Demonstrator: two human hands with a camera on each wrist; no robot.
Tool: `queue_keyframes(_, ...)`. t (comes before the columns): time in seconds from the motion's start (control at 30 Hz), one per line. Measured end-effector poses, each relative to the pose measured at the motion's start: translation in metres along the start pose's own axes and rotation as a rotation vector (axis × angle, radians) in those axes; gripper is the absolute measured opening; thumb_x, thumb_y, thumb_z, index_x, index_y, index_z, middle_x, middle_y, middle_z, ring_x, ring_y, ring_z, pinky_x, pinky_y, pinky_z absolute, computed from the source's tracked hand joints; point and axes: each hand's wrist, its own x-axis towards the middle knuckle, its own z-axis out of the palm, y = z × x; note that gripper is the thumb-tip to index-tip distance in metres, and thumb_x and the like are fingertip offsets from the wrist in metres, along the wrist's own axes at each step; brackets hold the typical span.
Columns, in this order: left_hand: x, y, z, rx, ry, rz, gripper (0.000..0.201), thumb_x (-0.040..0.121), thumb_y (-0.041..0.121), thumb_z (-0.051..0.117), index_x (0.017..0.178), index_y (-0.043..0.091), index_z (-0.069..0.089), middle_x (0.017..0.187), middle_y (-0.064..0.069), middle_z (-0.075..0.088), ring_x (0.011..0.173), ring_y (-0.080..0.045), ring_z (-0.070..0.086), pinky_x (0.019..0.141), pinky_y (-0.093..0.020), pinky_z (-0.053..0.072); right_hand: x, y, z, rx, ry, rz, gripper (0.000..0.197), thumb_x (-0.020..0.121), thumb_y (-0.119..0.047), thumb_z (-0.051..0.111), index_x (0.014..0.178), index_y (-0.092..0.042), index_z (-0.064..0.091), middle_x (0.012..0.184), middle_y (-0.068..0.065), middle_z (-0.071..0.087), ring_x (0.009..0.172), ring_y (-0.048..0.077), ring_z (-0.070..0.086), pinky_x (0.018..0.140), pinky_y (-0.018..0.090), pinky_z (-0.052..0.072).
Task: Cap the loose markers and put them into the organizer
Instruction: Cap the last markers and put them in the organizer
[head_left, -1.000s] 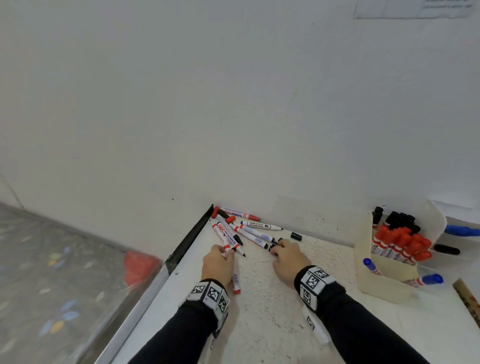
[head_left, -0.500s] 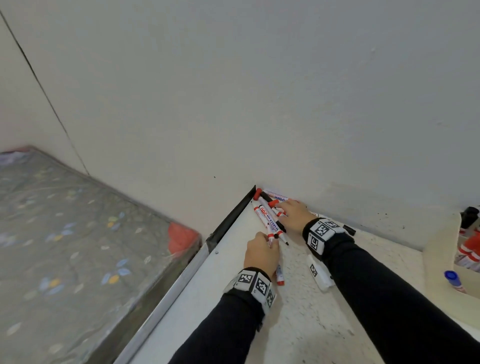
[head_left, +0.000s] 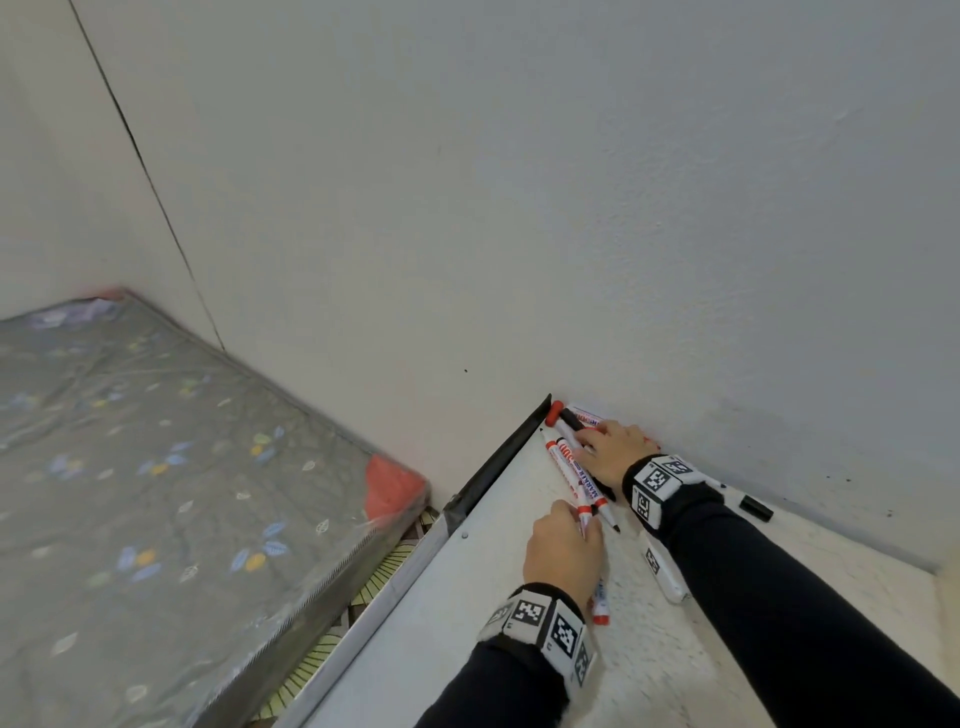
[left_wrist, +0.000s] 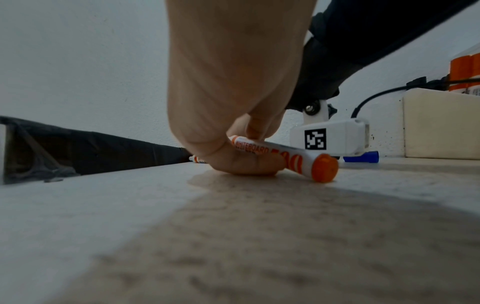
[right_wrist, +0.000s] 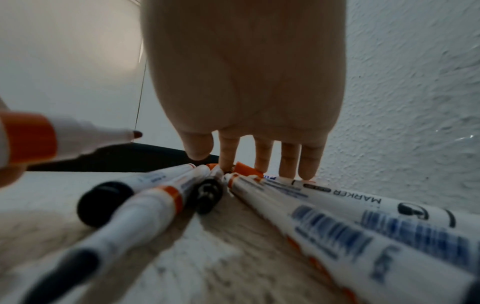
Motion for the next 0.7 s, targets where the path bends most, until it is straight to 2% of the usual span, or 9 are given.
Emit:
queue_keyframes(0.1,0.0,0.0,0.0,-0.002,-0.006,0.007,0.031,0.094,0.041,0.044,0.112,0.017,0.049,0.106,-0.003,0.06,0.091,-0.018,0.063,0.083,-0.03,0.054,0.003,0.002,0.001,-0.049,-0.028,-0.001,0.05,0.094,-0.052,0.022,0.139,-0.034,0.034,0.148,0.002,0.029,0.131,0.033,0.031,0.109,0.051,0.027)
queue_keyframes(0.2,0.0,-0.001,0.0,-0.017,-0.008,0.004,0.03,0.093,0.041,0.044,0.112,0.017,0.049,0.105,-0.001,0.06,0.09,-0.017,0.063,0.082,-0.032,0.055,0.001,0.003,-0.001,-0.037,-0.012,-0.003,0.048,0.095,-0.047,0.025,0.14,-0.03,0.034,0.148,0.001,0.03,0.13,0.032,0.032,0.108,0.05,0.029)
queue_keyframes(0.33,0.0,0.0,-0.001,-0.02,0.007,0.027,0.03,0.093,0.04,0.045,0.114,0.018,0.049,0.105,0.0,0.06,0.091,-0.016,0.062,0.082,-0.03,0.054,-0.005,0.01,-0.007,0.188,0.219,-0.021,0.042,0.097,-0.027,0.038,0.137,-0.016,0.041,0.147,0.004,0.032,0.129,0.028,0.035,0.107,0.04,0.033)
queue_keyframes(0.43,-0.001,0.001,-0.001,-0.009,0.035,0.069,0.031,0.093,0.041,0.043,0.115,0.02,0.05,0.106,-0.001,0.062,0.091,-0.016,0.061,0.081,-0.029,0.053,-0.011,0.018,-0.013,0.371,0.435,-0.052,0.032,0.092,-0.01,0.049,0.123,-0.005,0.054,0.129,0.012,0.05,0.115,0.025,0.049,0.1,0.033,0.041)
queue_keyframes(0.57,0.0,0.0,0.001,-0.011,0.038,0.089,0.029,0.093,0.043,0.042,0.112,0.024,0.051,0.102,0.0,0.063,0.09,-0.017,0.061,0.083,-0.034,0.053,-0.026,0.028,-0.018,0.431,0.514,-0.042,0.012,0.088,-0.005,0.054,0.095,-0.004,0.064,0.099,0.013,0.061,0.092,0.025,0.058,0.086,0.032,0.048)
queue_keyframes(0.6,0.0,0.0,0.001,-0.014,0.037,0.09,0.028,0.093,0.043,0.042,0.112,0.024,0.051,0.102,0.0,0.063,0.09,-0.017,0.061,0.084,-0.035,0.053,-0.03,0.03,-0.018,0.444,0.522,-0.047,0.011,0.089,-0.007,0.053,0.095,-0.005,0.063,0.097,0.012,0.061,0.091,0.024,0.058,0.083,0.031,0.047)
queue_keyframes(0.7,0.0,0.0,0.002,-0.04,0.045,0.13,0.027,0.093,0.042,0.043,0.112,0.025,0.054,0.099,0.002,0.061,0.09,-0.015,0.059,0.084,-0.033,0.052,-0.045,0.039,-0.019,0.547,0.524,-0.089,0.023,0.092,-0.009,0.046,0.111,-0.011,0.061,0.098,0.007,0.059,0.087,0.017,0.055,0.082,0.024,0.043)
